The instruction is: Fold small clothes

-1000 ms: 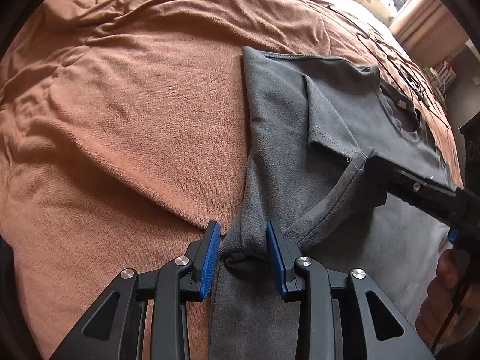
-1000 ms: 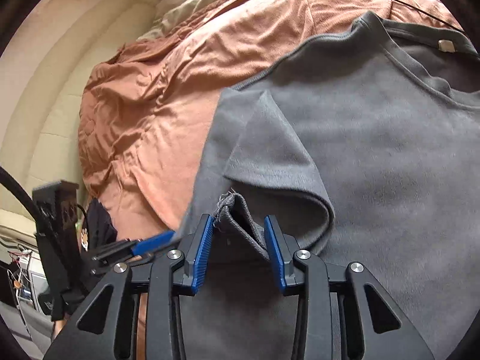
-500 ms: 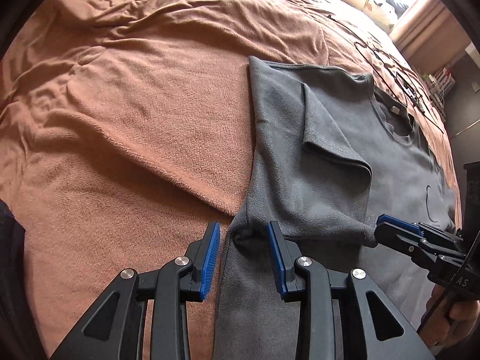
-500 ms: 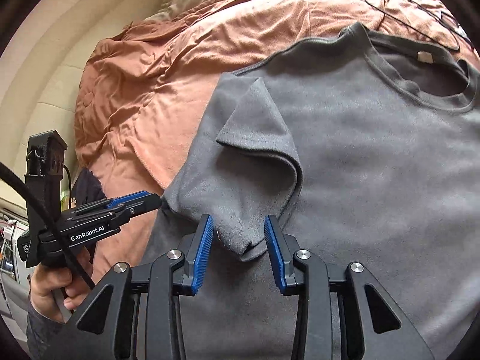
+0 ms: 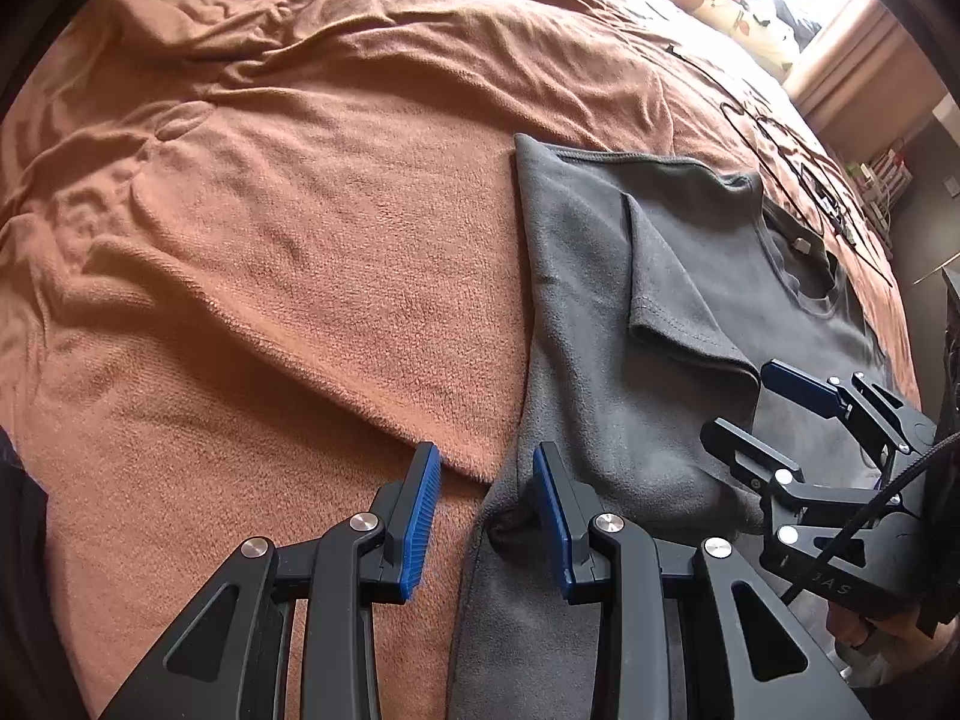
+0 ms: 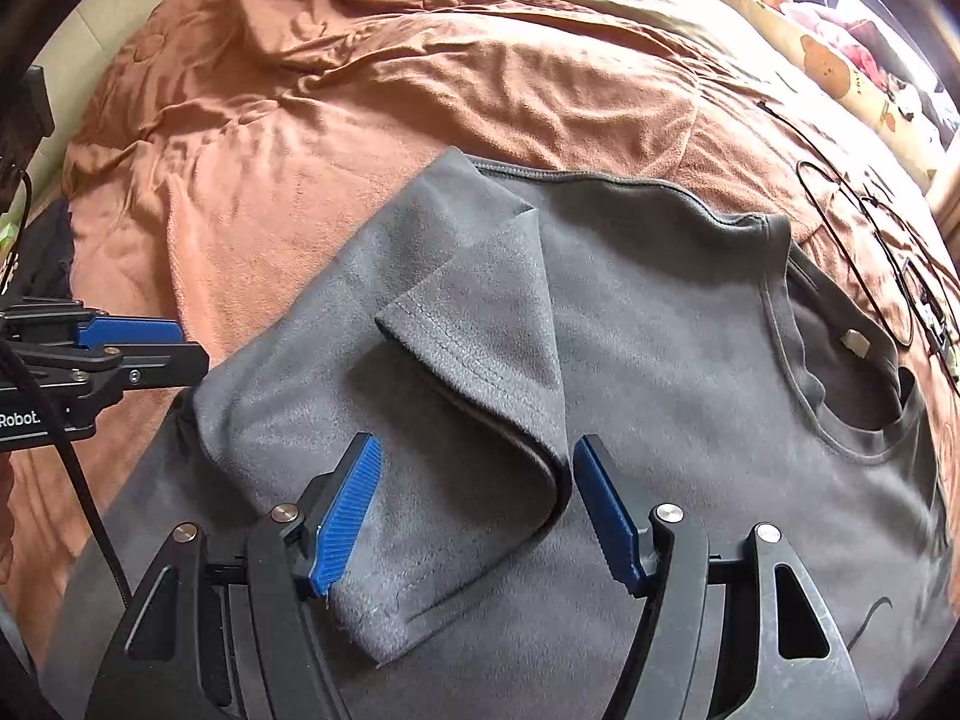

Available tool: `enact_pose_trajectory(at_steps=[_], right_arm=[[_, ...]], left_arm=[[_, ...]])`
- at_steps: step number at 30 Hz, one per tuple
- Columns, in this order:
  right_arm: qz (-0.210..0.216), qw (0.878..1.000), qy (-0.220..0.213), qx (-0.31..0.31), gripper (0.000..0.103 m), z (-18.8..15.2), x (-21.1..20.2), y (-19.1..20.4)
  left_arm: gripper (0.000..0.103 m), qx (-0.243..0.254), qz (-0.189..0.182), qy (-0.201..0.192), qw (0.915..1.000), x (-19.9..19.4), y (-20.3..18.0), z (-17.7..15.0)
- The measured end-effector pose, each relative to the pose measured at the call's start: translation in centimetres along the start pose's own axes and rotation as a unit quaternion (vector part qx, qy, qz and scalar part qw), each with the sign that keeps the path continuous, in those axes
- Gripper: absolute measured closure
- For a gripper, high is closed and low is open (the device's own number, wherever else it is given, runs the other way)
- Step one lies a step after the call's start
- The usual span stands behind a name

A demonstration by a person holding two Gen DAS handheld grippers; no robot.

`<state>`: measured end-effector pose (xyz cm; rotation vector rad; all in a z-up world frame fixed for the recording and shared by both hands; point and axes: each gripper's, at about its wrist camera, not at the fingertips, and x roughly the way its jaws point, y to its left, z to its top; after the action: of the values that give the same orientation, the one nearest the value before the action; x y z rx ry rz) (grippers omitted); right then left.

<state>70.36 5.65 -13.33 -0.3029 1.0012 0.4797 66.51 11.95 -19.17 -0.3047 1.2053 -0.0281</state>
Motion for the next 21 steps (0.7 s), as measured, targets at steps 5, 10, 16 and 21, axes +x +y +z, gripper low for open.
enact_pose_trajectory(at_steps=[5, 10, 16, 21], right_arm=[[-0.005, 0.999, 0.0, -0.035, 0.038, 0.9, 2.2, -0.1], [0.008, 0.999, 0.001, -0.039, 0.067, 1.2, 3.7, -1.1], [0.017, 0.999, -0.02, 0.041, 0.098, 1.3, 2.6, -5.1], [0.073, 0.987, -0.024, 0.139, 0.101, 0.1, 2.7, -9.6]], left_arm=[[0.069, 0.007, -0.011, -0.01, 0.9999, -0.1, 0.0, 0.5], [0.069, 0.014, -0.011, -0.011, 0.9998, 0.3, -0.3, 0.9], [0.069, 0.021, -0.004, -0.011, 0.9997, 0.8, -0.8, 1.8], [0.069, 0.023, 0.003, -0.014, 0.9996, 1.2, -1.1, 2.7]])
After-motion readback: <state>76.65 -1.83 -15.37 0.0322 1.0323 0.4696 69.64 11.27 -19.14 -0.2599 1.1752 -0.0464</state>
